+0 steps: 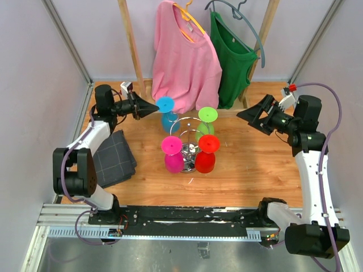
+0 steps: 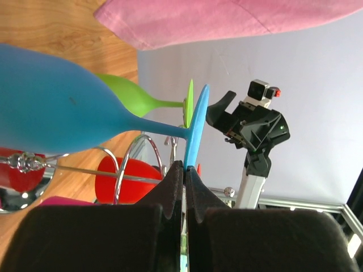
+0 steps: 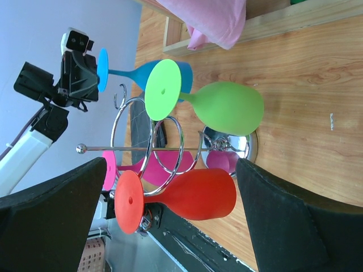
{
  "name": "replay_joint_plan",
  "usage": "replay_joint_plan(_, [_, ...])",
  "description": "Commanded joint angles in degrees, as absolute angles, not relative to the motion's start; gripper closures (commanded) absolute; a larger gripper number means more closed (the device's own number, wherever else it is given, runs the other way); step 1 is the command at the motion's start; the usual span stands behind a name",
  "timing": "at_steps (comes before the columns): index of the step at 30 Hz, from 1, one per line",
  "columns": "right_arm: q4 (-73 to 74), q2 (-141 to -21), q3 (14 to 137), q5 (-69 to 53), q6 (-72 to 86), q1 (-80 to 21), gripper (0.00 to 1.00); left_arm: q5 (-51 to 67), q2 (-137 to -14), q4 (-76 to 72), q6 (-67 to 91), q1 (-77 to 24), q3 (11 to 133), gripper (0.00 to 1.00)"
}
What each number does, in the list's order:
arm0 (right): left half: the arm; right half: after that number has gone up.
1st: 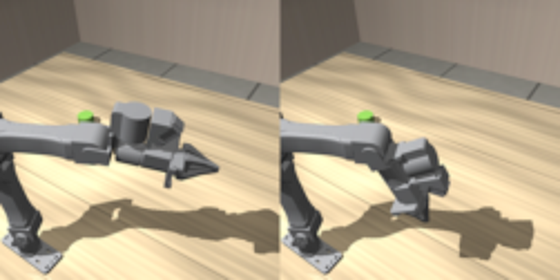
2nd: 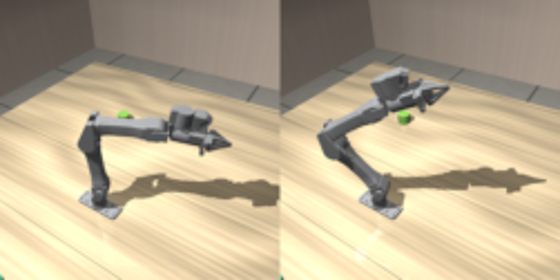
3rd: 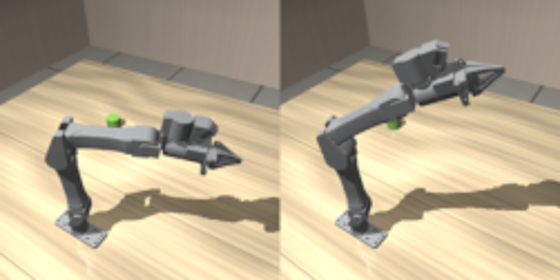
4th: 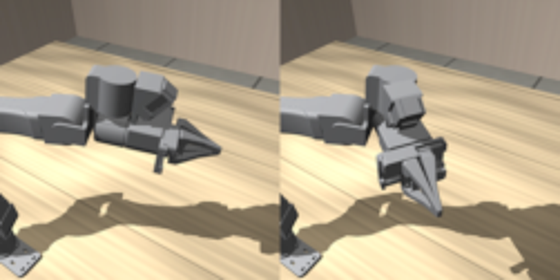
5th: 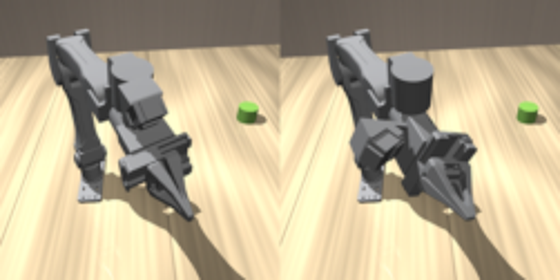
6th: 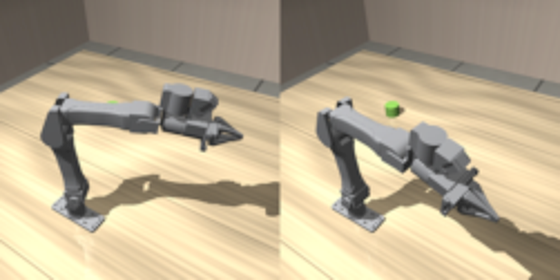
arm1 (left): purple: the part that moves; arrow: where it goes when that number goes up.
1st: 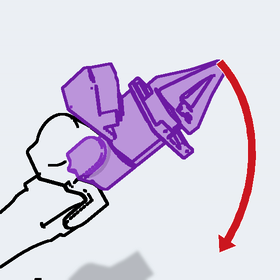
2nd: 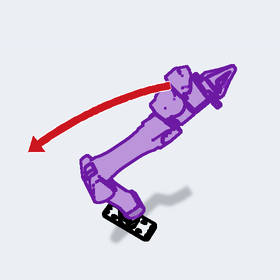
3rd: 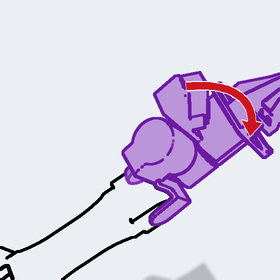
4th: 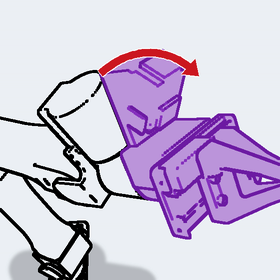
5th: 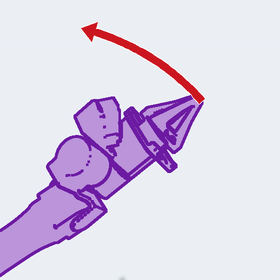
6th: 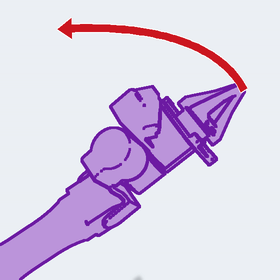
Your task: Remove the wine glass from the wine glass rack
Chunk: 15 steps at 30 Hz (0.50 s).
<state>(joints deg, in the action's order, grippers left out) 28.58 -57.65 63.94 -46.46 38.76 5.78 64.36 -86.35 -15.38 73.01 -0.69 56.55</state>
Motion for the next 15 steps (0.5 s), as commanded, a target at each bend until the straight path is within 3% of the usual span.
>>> replay_joint_plan(1, [28.9,-56.2,63.2,-46.7,37.8,4.7,0.01,66.5,-89.4,-16.9,70.8,-0.4,61.3,1.00])
replay_joint_plan(7, [29.7,-55.6,63.6,-46.7,37.7,4.7,0.01,66.4,-91.1,-11.5,63.6,0.3,68.8,1.00])
replay_joint_plan(15, [31.5,-55.9,66.9,-47.7,36.1,4.7,0.01,61.0,-94.4,28.4,25.0,1.0,99.1,1.00])
